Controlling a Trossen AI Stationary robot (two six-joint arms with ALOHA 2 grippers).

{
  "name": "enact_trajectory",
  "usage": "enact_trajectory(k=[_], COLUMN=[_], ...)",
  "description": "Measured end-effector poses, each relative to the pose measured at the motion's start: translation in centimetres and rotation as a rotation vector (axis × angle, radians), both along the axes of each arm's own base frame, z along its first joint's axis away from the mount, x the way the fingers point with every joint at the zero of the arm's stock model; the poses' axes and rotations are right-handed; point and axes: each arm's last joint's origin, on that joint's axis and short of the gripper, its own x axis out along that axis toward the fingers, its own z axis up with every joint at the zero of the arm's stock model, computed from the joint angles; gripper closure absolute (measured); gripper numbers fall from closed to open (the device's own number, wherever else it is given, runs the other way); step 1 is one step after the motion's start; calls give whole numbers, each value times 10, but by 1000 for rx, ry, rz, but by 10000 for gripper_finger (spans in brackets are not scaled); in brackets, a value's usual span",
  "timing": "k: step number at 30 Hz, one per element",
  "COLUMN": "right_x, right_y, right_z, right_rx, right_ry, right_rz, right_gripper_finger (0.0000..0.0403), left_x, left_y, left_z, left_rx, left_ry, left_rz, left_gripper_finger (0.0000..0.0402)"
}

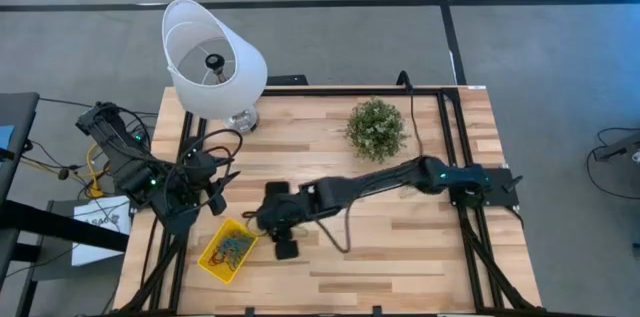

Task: Pick and place items into bin
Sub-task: Put the left green rubberband into the yellow bin

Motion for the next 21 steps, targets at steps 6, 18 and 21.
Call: enact_trajectory(k=[6, 18, 21], right_x=[-62, -206, -241], right_y=[-26, -38, -37], right_z=[71, 130, 99], right_rx=[-28, -49, 29], right_ry=[190, 189, 145], right_rz=[-42, -190, -211], right_gripper_finger=[271, 277, 277], left_x=[-3, 7, 13], left_y=[3, -9, -14], left_z=[0, -39, -55], left_rx=[10, -142, -194], left_ry=[-19, 10, 10], left_rz=[34, 15, -32], left_gripper_finger=[248, 248, 248])
